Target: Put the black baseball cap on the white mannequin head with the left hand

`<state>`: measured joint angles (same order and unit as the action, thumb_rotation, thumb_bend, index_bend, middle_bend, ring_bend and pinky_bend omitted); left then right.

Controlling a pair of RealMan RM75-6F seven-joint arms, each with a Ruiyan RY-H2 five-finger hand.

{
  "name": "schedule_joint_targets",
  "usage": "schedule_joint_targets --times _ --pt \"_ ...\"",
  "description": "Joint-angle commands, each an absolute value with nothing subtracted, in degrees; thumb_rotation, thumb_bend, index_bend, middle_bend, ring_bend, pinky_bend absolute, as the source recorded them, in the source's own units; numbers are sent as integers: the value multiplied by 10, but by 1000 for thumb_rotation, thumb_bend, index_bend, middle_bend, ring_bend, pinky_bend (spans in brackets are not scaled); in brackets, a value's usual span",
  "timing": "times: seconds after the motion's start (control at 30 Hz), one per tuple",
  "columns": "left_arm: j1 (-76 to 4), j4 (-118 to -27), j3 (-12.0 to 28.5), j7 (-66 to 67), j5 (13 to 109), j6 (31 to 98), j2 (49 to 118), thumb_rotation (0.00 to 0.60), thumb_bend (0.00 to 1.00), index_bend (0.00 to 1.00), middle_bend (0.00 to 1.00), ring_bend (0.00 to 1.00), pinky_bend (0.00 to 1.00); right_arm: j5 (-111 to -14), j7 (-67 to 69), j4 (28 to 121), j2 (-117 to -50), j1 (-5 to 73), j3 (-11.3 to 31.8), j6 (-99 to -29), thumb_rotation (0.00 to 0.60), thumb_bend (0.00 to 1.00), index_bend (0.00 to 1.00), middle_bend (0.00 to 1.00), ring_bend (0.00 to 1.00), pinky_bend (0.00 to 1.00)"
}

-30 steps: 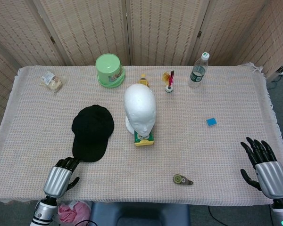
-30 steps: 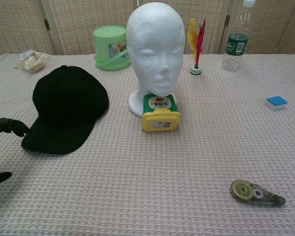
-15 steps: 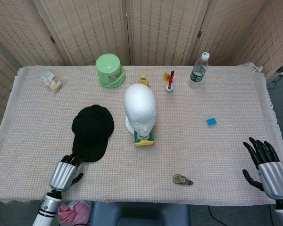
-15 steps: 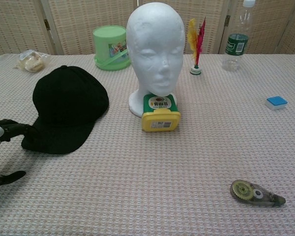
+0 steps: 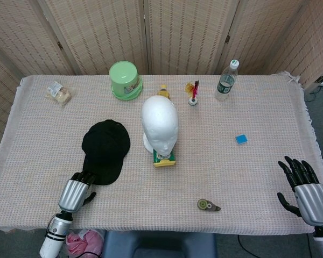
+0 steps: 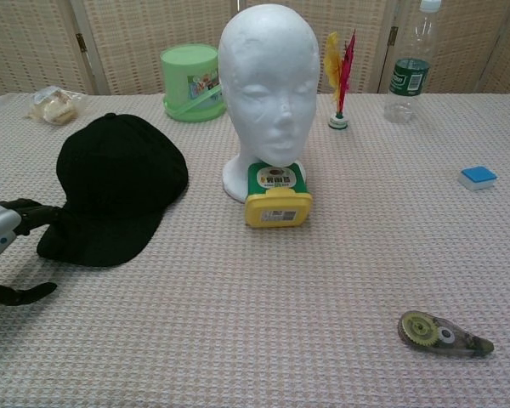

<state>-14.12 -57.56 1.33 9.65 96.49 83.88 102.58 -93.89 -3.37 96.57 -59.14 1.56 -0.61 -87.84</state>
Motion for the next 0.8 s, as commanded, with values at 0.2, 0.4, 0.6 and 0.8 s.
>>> schedule_joint_targets --times 0.2,0.4,0.6,0.8 --pt "-151 -543 10 72 957 835 1047 600 270 346 420 318 423 -933 -36 966 -592 18 -4 -872 600 291 0 0 0 0" --pt "-155 -523 7 61 957 841 1059 600 352 342 420 317 423 -935 -35 967 -591 17 -4 -875 600 291 0 0 0 0" --pt "-156 -508 9 69 953 851 1067 600 360 313 408 307 422 -936 -34 967 -589 15 -6 -876 600 293 0 0 0 0" --pt "-150 -494 12 82 945 861 1077 600 360 185 253 215 352 -936 -32 969 -586 16 -7 -872 600 300 0 0 0 0"
